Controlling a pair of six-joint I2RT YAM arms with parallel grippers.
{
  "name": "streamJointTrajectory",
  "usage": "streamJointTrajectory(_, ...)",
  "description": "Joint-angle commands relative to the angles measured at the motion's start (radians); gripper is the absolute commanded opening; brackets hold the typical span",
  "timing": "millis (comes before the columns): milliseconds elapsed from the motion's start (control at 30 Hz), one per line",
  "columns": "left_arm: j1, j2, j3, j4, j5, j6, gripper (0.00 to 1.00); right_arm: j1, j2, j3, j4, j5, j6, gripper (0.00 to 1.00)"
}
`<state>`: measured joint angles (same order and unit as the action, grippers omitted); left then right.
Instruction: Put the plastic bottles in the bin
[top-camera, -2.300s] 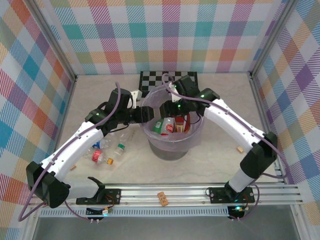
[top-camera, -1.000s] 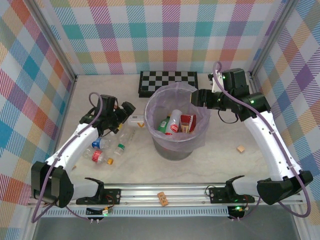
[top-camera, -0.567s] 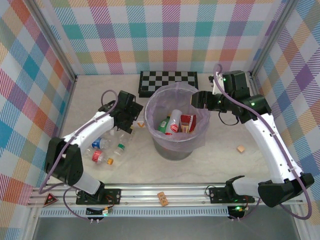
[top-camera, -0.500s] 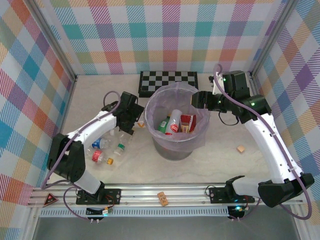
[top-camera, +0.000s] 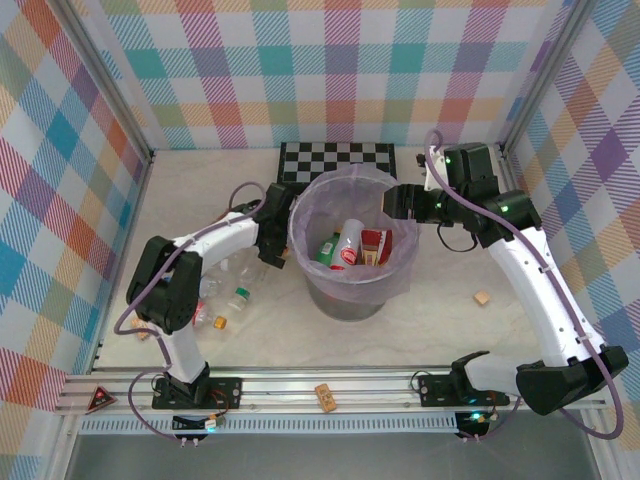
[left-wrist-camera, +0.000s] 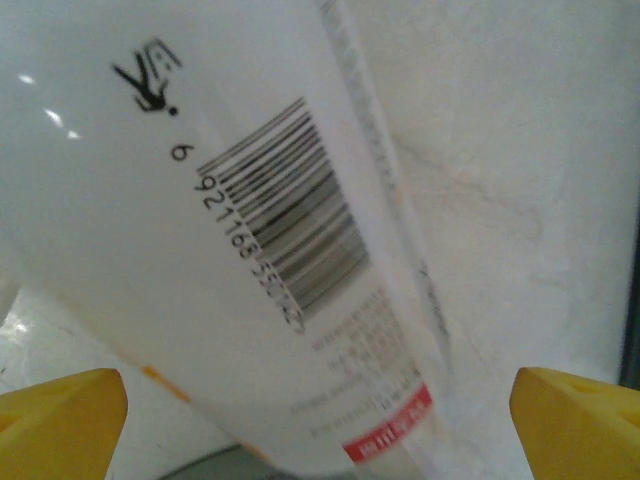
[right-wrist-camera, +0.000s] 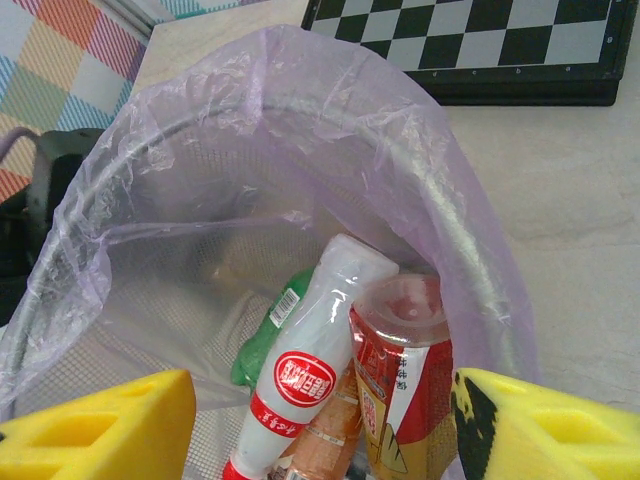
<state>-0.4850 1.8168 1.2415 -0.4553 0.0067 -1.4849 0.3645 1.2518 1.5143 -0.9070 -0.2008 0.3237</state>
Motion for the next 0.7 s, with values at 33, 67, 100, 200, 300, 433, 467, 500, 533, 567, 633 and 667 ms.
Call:
streamJointTrajectory(33, -0.013, 0.045, 0.026, 0.036, -0.009, -0.040, 0.95, -0.007, -0.020, -0.017, 0.011, 0.000, -0.019, 0.68)
streamJointTrajectory(67, -0.015, 0.056, 0.031, 0.041, -0.007, -0.041, 0.94, -0.006, -0.020, -0.018, 0.012, -0.004, -0.017, 0.68)
streamJointTrajectory(100, -0.015, 0.065, 0.037, 0.044, -0.007, -0.041, 0.92, -0.006, -0.022, -0.020, 0.013, -0.006, -0.017, 0.68)
streamJointTrajectory(200, -0.015, 0.084, 0.053, 0.049, -0.007, -0.043, 0.85, -0.007, -0.026, -0.020, 0.007, 0.001, -0.018, 0.68)
streamJointTrajectory(300, -0.015, 0.089, 0.059, 0.053, -0.014, -0.043, 0.78, -0.007, -0.030, -0.019, 0.004, 0.005, -0.020, 0.68)
streamJointTrajectory(433, -0.015, 0.077, 0.063, 0.065, -0.026, -0.039, 0.72, -0.007, -0.032, -0.015, 0.002, 0.009, -0.022, 0.68)
streamJointTrajectory(467, -0.014, 0.073, 0.066, 0.068, -0.030, -0.032, 0.70, -0.007, -0.033, -0.011, -0.001, 0.009, -0.022, 0.68)
streamJointTrajectory(500, -0.013, 0.066, 0.072, 0.068, -0.037, -0.023, 0.69, -0.007, -0.034, -0.008, -0.004, 0.008, -0.023, 0.68)
streamJointTrajectory(533, -0.013, 0.060, 0.076, 0.072, -0.042, -0.014, 0.68, -0.007, -0.034, -0.008, -0.003, 0.006, -0.024, 0.68)
streamJointTrajectory(567, -0.012, 0.054, 0.080, 0.069, -0.050, -0.011, 0.67, -0.008, -0.036, -0.008, 0.000, 0.001, -0.030, 0.68)
streamJointTrajectory(633, -0.009, 0.042, 0.085, 0.077, -0.054, -0.009, 0.67, -0.007, -0.038, -0.007, 0.003, -0.007, -0.032, 0.68)
streamJointTrajectory(667, -0.006, 0.036, 0.090, 0.078, -0.060, -0.006, 0.67, -0.007, -0.038, -0.005, 0.002, -0.009, -0.032, 0.67)
